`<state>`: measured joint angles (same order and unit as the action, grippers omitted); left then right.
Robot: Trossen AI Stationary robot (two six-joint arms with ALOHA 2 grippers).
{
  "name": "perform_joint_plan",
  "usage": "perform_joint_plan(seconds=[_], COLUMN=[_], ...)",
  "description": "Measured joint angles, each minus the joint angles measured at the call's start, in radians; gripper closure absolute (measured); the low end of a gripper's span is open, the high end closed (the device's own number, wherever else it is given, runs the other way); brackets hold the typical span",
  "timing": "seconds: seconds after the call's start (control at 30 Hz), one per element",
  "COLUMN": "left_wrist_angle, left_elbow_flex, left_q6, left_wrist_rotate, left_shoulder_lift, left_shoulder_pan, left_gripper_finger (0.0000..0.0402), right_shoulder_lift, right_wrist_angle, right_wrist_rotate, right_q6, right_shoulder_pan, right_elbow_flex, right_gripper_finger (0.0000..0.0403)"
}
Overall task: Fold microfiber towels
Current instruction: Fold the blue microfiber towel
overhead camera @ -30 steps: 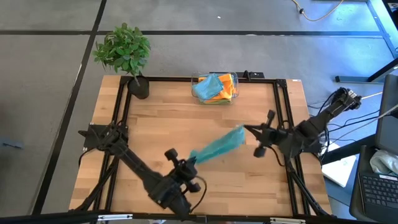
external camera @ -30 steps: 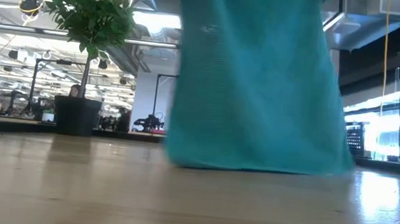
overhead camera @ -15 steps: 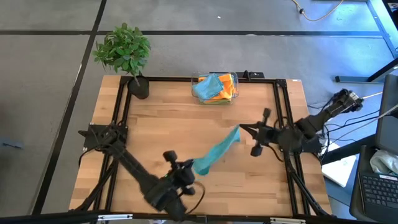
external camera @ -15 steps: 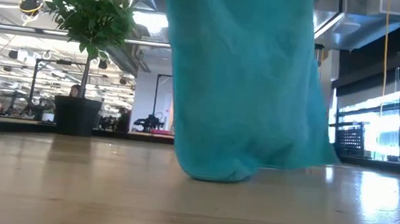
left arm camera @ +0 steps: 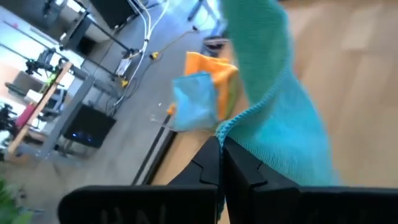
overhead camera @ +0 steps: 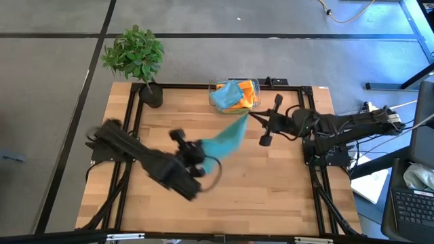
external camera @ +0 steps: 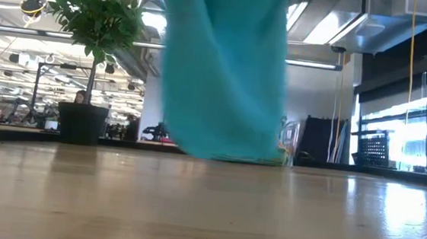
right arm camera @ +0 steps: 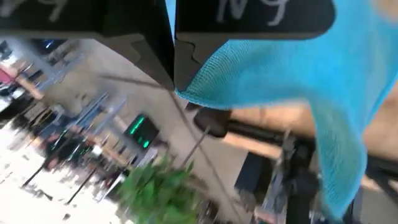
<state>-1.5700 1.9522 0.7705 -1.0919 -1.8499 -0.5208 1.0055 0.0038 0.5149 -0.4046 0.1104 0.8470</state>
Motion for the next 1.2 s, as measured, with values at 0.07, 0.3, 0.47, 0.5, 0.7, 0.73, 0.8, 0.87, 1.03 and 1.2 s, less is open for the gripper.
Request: perform_joint_plan(seconds=[0.07,0.3,0.47,0.5,0.7,0.73,0.8,0.87,1.03,1.2], left_wrist_angle=[-0.001,0.037,0.298,0.381,0.738,0.776,0.852,0.925,1.028,0.939], left_elbow_flex=[-0.046,-0.194,-0.345,-0.373,-0.421,-0.421,-0.42,-0.419,-0.419,-0.419], left_q6=[0.003,0.118,0.144,0.144,0.193,0.216,0.258,0.289,0.326,0.327], left_wrist_rotate=[-0.001,0.18,0.287,0.3,0.353,0.368,0.396,0.435,0.465,0.449], left_shoulder_lift=[0.094,0.227,0.161,0.142,-0.015,-0.04,-0.088,-0.136,-0.22,-0.234], left_shoulder_pan=[0.011,-0.001,-0.076,-0.095,-0.206,-0.218,-0.24,-0.258,-0.276,-0.265], left_gripper_finger=[0.0401,0.0401,0.0401,0.0402,0.0401,0.0402,0.0402,0.0402,0.0402,0.0402], right_shoulder_lift=[0.0,-0.007,0.003,0.003,-0.001,-0.002,-0.001,-0.001,0.005,0.019], right_wrist_angle=[0.031,-0.114,-0.369,-0.399,-0.469,-0.468,-0.471,-0.455,-0.363,-0.329], right_wrist_rotate=[-0.019,-0.168,-0.389,-0.408,-0.458,-0.494,-0.58,-0.643,-0.651,-0.525], right_q6=[-0.029,0.109,0.329,0.37,0.566,0.598,0.65,0.69,0.766,0.736], right_shoulder_pan=[-0.022,-0.03,0.019,0.036,0.158,0.178,0.216,0.253,0.321,0.327], right_elbow_flex=[0.01,0.03,-0.02,-0.039,-0.143,-0.157,-0.18,-0.203,-0.277,-0.312], right_gripper_finger=[0.0399,0.0398,0.0397,0.0397,0.0398,0.0398,0.0395,0.0394,0.0392,0.0392])
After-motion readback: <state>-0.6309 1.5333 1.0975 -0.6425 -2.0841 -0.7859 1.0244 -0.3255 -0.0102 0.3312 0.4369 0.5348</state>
